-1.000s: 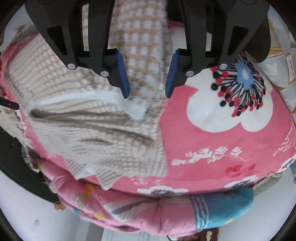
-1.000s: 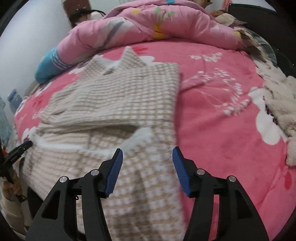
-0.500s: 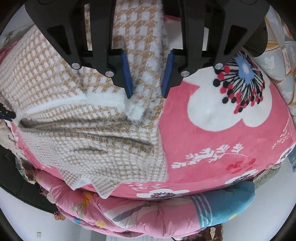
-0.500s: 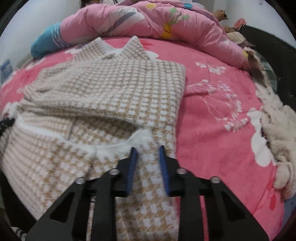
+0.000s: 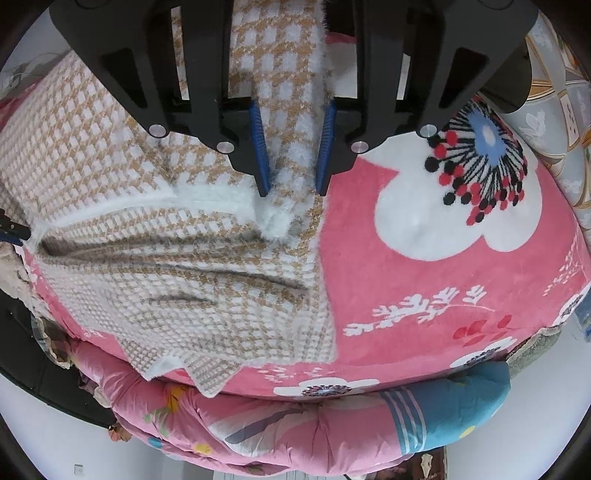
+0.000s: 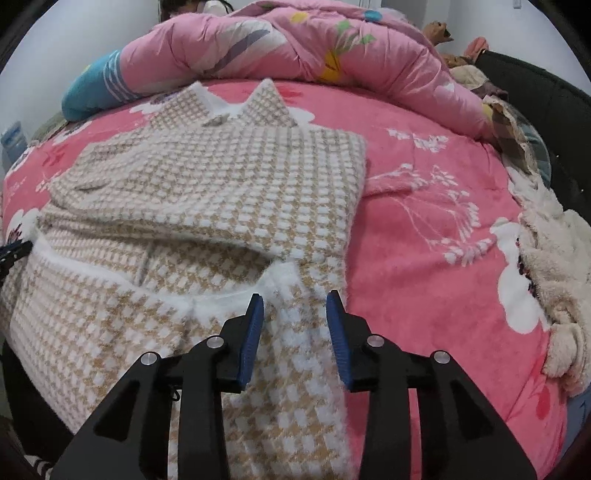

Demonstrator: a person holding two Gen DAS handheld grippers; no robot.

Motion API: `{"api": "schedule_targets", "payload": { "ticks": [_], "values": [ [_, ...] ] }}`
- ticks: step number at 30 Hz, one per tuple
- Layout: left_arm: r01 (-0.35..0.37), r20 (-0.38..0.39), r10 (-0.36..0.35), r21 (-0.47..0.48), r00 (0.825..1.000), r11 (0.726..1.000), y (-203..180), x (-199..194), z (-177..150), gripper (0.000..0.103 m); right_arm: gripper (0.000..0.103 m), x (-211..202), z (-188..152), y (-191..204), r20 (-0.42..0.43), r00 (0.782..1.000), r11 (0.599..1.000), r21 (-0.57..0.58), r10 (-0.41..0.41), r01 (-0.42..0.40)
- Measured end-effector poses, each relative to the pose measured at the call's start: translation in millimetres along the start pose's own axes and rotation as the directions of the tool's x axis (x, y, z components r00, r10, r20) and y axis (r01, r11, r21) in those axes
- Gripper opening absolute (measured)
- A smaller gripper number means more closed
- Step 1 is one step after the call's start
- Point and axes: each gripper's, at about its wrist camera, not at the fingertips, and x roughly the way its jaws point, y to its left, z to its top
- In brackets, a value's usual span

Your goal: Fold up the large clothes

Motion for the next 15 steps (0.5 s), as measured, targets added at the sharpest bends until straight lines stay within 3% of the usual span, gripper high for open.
{"api": "schedule_targets", "payload": {
  "ticks": [3,5,7,9,15],
  "values": [
    [-0.006,0.004,0.006,0.005,1.0,1.0,-1.0,0.5,-0.7,0.027,0.033,5.9,-3.2,4.3,-0.017,1.0,1.0,-0.023,-0.003,0.003],
    [-0.011,0.013,0.011,0.012,1.0,1.0,-2.1,-1.1,-1.2,0.024,0.01,1.9,-5.4,10.3,-0.005,0.999,0.998,-0.052,-0.042,0.041],
    [-0.016,0.026,0.015,0.034,1.0,0.999,-6.0,-4.7,-2.3,0.013,0.009,-6.8,-5.0,10.6,0.016,1.0,0.999,-0.04,-0.022,0.022],
    [-0.034,0.054,0.031,0.051,0.998,0.998,-11.2,-13.9,-1.7,0.009,0.009,-21.2,-3.4,9.5,0.061,0.998,0.999,-0.019,-0.032,0.034],
    [-0.04,0.176,0.032,0.041,0.984,0.998,-12.9,-46.2,26.1,0.008,0.008,-59.5,21.8,-1.4,0.195,0.981,0.999,0.038,-0.02,0.013]
  ]
}}
